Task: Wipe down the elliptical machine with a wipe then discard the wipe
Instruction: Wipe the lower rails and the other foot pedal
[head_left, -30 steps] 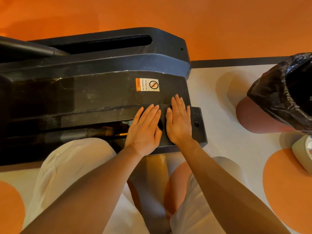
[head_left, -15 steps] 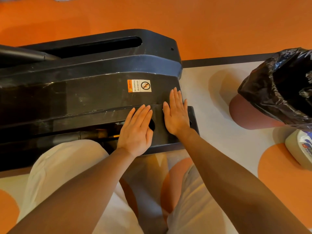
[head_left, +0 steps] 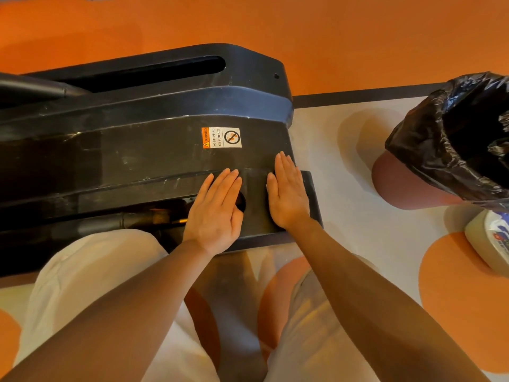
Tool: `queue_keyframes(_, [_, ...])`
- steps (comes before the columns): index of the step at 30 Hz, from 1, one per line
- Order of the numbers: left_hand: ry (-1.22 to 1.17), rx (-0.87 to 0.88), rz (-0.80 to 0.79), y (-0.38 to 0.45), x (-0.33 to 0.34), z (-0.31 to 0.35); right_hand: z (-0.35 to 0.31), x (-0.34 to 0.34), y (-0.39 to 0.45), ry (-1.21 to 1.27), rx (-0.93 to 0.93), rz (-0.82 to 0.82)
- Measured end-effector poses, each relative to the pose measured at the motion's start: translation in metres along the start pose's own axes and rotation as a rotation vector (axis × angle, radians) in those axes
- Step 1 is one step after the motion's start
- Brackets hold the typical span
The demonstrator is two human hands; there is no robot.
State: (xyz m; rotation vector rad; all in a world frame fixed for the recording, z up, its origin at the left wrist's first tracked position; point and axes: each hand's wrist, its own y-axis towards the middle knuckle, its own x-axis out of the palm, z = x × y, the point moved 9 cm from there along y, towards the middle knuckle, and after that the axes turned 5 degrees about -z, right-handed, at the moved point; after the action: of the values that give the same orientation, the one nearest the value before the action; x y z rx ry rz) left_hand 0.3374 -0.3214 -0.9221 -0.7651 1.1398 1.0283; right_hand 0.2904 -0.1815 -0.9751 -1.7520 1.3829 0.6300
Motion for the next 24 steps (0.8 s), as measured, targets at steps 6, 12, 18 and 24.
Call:
queue_keyframes(6, [-0.018, -0.006, 0.007, 0.0, 0.0, -0.001, 0.015, -0.003, -0.017, 0.035, 0.188, 0.107])
queue_keyframes(12, [-0.045, -0.006, 0.028, 0.0, 0.0, -0.001, 0.017, 0.004, -0.029, -0.017, 0.201, 0.09])
queue_keyframes(18, [-0.059, -0.01, 0.038, 0.0, -0.002, -0.001, 0.034, -0.008, 0.023, -0.056, 0.123, -0.035])
queue_keyframes(24, [-0.05, -0.016, 0.025, 0.0, 0.0, -0.003, 0.041, -0.009, 0.014, 0.034, 0.197, 0.009])
